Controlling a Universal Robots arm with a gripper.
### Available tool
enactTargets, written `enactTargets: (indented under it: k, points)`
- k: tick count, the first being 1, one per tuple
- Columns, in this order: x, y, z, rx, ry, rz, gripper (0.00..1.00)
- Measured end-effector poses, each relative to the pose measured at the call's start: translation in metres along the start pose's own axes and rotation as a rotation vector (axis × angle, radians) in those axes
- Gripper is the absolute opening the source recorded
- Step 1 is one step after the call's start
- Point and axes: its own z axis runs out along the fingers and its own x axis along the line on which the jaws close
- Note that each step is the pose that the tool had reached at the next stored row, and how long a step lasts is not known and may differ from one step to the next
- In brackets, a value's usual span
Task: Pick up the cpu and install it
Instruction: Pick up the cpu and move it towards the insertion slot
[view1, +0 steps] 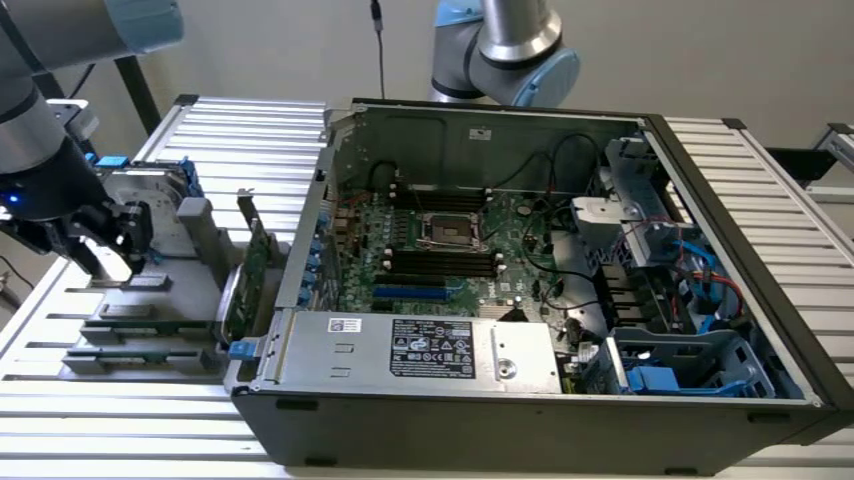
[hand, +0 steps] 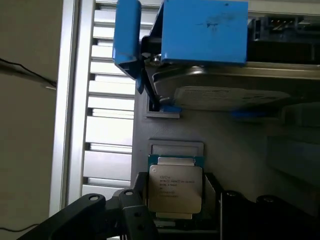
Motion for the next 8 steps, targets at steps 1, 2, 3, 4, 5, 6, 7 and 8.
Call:
enactTargets:
  k: [1, 2, 3, 4, 5, 6, 7, 8]
  points:
    - [0.0, 0.0002, -0.0021, 0.0, 0.0, 0.0, 0.55]
    - [0.0, 0.0003, -0.0041, -0.0001, -0.0001, 0.0, 0.55]
    - [0.0, 0.0005, -0.0066, -0.0001, 0.0001, 0.0, 0.55]
    - [0.0, 0.0007, -0.0089, -0.0001, 0.0, 0.0, 0.55]
    - [0.0, 0.0009, -0.0123, 0.0, 0.0001, 0.0, 0.55]
    - [0.0, 0.0012, -0.0162, -0.0001, 0.0001, 0.0, 0.55]
    - [0.0, 0.0015, -0.0207, -0.0001, 0.0001, 0.0, 0.55]
    - [-0.001, 0.0018, -0.025, 0.0, 0.0001, 0.0, 0.55]
